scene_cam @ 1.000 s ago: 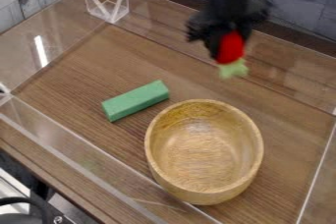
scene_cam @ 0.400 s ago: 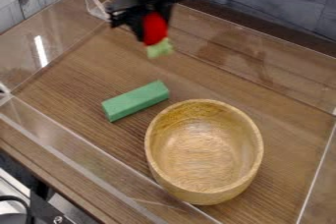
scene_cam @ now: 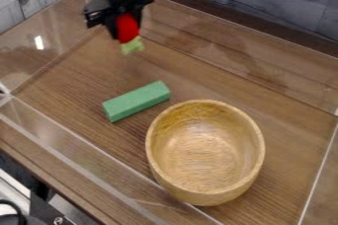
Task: Move the red fruit to the left
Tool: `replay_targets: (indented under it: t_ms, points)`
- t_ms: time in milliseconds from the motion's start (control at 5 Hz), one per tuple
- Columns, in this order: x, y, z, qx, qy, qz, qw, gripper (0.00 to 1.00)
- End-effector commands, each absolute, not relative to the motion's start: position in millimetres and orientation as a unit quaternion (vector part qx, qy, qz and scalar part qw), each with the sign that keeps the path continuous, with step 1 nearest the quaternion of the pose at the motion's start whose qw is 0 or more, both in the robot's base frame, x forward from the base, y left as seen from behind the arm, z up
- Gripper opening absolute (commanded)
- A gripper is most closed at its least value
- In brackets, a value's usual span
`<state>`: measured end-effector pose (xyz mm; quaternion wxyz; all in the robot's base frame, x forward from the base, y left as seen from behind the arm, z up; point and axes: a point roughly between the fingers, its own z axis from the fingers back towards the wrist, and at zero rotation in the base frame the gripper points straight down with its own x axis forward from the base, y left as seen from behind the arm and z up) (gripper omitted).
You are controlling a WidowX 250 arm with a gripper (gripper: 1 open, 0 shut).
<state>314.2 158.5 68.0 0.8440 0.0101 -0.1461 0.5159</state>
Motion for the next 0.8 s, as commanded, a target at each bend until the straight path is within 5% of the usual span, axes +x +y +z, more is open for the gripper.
replay_targets:
  t_ms: [0,400,600]
  points:
    - [332,180,75.1,0.014,-0.181,0.491,0.852,0.00]
    - [332,207,55.5,0.034,-0.173,0.501,0.847,0.00]
    - [339,204,58.8,0.036,-0.167,0.498,0.850,1.00]
